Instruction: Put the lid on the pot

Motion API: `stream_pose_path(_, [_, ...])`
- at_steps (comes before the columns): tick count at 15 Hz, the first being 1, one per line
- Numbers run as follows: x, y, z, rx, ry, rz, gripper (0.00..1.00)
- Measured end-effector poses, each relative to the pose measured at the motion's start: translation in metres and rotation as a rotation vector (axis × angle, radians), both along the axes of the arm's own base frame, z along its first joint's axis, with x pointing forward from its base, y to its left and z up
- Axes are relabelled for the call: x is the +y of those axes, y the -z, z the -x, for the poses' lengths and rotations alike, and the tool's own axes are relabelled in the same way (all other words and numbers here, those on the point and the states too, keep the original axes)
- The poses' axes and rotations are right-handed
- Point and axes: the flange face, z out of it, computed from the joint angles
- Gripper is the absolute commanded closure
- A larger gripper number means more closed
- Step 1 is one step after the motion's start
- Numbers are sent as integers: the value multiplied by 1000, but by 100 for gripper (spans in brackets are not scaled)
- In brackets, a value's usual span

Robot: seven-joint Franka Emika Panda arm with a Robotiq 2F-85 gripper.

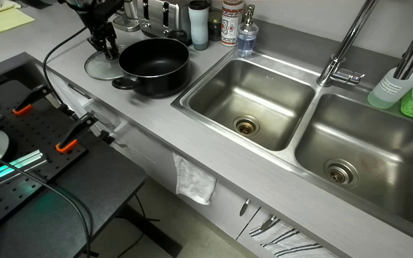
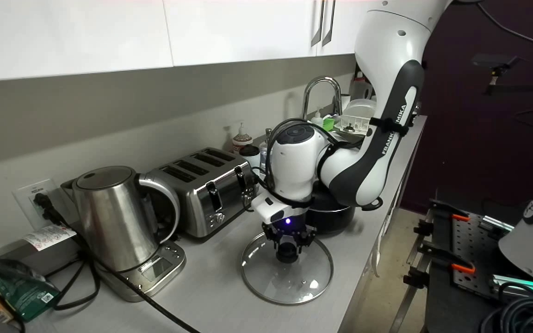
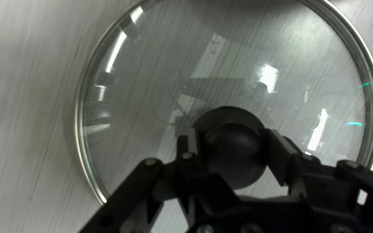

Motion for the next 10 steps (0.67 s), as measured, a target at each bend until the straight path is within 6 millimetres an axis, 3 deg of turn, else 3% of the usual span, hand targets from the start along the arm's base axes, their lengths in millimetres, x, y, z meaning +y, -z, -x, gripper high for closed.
stream_pose_path(6, [3, 0, 6, 9, -13, -4, 74])
stream_pose_path(10, [21, -3, 23, 29, -53, -24, 74])
